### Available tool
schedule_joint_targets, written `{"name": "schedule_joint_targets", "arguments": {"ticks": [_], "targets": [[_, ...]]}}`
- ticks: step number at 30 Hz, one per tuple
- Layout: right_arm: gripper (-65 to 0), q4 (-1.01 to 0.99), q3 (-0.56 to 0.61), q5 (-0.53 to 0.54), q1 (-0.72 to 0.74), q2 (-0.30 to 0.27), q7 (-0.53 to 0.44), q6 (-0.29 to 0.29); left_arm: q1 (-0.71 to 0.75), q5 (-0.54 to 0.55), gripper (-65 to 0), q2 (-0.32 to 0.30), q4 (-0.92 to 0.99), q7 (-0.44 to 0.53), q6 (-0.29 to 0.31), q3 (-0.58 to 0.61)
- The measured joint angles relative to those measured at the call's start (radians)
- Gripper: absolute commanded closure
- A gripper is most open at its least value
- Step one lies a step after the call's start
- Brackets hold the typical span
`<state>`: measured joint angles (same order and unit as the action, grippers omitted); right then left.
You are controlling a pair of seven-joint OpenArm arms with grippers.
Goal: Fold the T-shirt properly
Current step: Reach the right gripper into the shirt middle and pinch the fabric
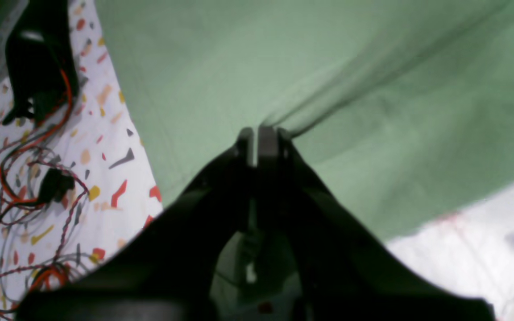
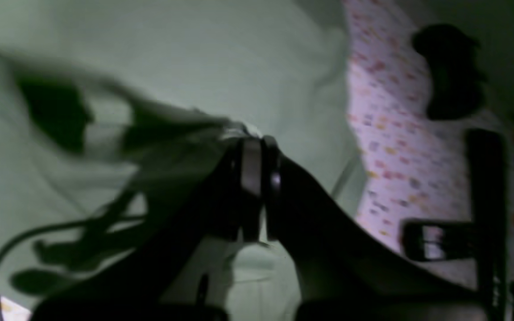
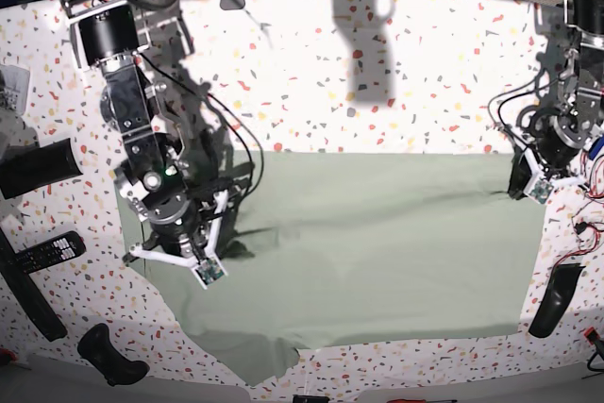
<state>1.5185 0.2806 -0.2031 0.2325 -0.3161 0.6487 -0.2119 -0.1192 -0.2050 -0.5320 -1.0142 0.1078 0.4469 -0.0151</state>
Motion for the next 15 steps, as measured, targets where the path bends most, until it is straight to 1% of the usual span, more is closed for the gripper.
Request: {"name": "schedule_joint_targets", "arguments": {"ticks": [5, 8, 12, 15], "targets": [[0.0, 0.000, 0.000, 0.008, 0.000, 0.006, -0.012, 0.000, 0.000, 0.000, 0.0, 0.000, 0.000, 0.001, 0.000, 0.000], [0.0, 0.000, 0.000, 0.011, 0.000, 0.013, -0.021, 0.000, 0.000, 0.000, 0.0, 0.000, 0.000, 0.032, -0.001, 0.000], [0.0, 0.000, 0.000, 0.012, 0.000, 0.015, -0.019, 0.000, 0.000, 0.000, 0.0, 0.000, 0.000, 0.132, -0.002, 0.000], [0.0, 0.000, 0.000, 0.012, 0.000, 0.014, -0.019, 0.000, 0.000, 0.000, 0.0, 0.000, 0.000, 0.140, -0.001, 0.000]]}}
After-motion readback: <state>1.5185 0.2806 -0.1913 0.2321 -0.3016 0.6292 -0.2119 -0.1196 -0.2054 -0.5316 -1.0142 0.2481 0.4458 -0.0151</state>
